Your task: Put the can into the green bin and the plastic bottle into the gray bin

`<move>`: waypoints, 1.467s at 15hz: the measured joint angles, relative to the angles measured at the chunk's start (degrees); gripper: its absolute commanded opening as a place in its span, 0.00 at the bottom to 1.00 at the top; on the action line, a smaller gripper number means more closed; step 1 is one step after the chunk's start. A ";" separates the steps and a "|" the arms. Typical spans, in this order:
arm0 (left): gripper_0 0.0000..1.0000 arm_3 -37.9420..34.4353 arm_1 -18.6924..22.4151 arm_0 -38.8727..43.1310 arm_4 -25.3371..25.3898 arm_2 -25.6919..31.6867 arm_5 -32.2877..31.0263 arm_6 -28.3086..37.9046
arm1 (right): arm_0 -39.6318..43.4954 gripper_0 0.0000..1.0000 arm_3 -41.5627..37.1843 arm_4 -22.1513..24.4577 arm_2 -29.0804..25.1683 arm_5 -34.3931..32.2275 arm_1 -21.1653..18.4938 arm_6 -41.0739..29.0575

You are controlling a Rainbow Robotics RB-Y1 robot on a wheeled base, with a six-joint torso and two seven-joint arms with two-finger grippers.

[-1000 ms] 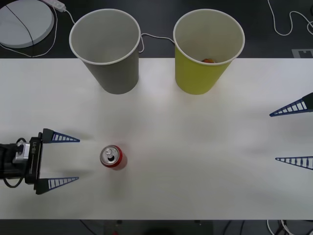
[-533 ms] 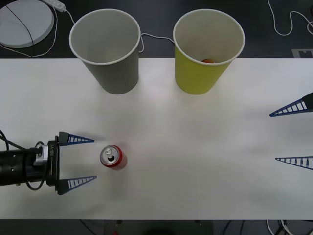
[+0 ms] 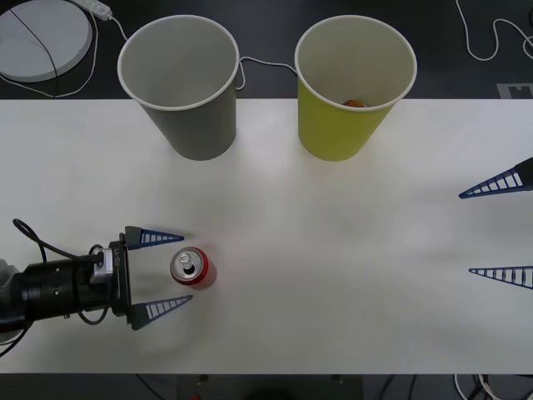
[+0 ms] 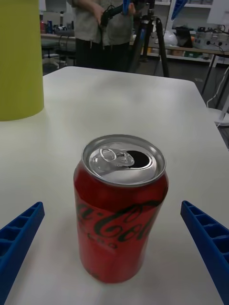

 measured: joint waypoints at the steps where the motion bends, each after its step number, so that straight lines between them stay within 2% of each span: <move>1: 1.00 0.00 -0.72 0.00 -0.07 0.00 0.47 -0.34 | 0.00 1.00 0.00 0.00 0.00 0.00 0.00 0.00; 7: 1.00 0.00 -4.59 -0.27 -1.06 0.00 2.61 -2.37 | 0.00 1.00 0.00 0.00 0.00 0.00 0.00 0.00; 12: 1.00 0.00 -5.50 -0.94 -2.34 0.00 3.27 -2.82 | 0.00 1.00 0.00 0.00 0.00 0.00 0.00 0.00; 13: 0.53 0.00 -5.51 -0.95 -2.45 0.00 3.27 -2.82 | 0.00 1.00 0.00 0.00 0.00 0.00 0.00 0.00; 14: 0.17 0.00 -5.53 -0.95 -2.50 0.00 3.27 -2.82 | 0.00 1.00 0.00 0.00 0.00 0.00 0.00 0.00; 15: 0.00 0.00 -5.61 -0.98 -2.55 0.00 3.27 -2.83 | 0.00 1.00 0.00 0.00 0.00 0.00 0.00 0.00; 22: 0.00 -0.02 -5.68 -0.97 -2.63 0.10 2.95 -2.91 | 0.00 1.00 0.00 0.00 0.00 0.00 0.00 0.00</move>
